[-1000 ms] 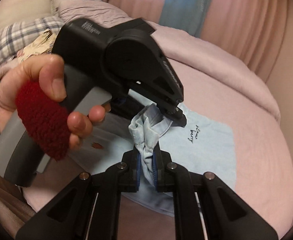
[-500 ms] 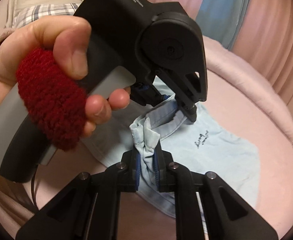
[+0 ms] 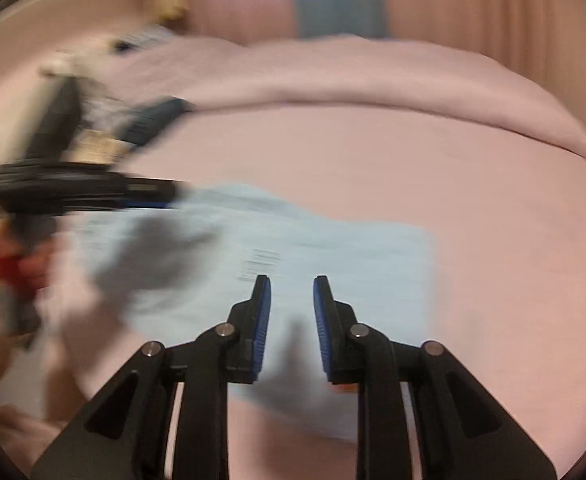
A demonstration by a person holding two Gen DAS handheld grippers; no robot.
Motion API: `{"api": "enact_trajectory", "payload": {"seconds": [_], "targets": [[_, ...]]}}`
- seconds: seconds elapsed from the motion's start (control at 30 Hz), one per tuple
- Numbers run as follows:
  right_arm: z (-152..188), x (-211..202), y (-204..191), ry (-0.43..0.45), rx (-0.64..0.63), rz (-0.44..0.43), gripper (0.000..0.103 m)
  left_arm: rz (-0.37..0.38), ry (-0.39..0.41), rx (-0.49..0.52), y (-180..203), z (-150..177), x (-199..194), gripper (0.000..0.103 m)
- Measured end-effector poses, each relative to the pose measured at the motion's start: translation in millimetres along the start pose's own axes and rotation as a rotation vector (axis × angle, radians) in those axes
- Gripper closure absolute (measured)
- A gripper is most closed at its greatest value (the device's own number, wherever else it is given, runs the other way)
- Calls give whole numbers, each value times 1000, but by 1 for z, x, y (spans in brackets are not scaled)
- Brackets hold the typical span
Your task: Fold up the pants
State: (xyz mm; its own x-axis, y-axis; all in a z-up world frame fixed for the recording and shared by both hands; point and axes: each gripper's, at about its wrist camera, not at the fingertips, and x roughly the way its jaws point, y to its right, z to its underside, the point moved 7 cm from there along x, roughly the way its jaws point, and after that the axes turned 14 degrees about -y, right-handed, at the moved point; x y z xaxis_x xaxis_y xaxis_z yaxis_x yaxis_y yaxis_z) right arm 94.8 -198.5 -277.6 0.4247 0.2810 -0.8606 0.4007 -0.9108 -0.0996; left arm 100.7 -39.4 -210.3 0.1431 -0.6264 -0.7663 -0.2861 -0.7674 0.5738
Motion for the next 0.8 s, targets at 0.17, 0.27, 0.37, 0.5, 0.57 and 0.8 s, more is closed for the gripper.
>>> {"api": "enact_trajectory", "payload": {"seconds": [0.17,0.27,0.37,0.5,0.57,0.8], "targets": [[8,4,14,-33,73,46,85,-179,-183,10,-1,21,74,80],[15,11,1,-52,56,67,85,-251,-155,-69,-36,33,65,99],[21,21,-1,-68,31,85,85,-337,-111,-97,-65,47,35,99],[20,32,2,-87,32,94,85,-376,-85,-72,-64,55,20,99],[18,32,3,-74,24,82,83,-386,-63,-83,-65,57,13,99],[-3,30,-37,-59,-94,28,83,-335,-30,-163,-80,62,-16,96]]}}
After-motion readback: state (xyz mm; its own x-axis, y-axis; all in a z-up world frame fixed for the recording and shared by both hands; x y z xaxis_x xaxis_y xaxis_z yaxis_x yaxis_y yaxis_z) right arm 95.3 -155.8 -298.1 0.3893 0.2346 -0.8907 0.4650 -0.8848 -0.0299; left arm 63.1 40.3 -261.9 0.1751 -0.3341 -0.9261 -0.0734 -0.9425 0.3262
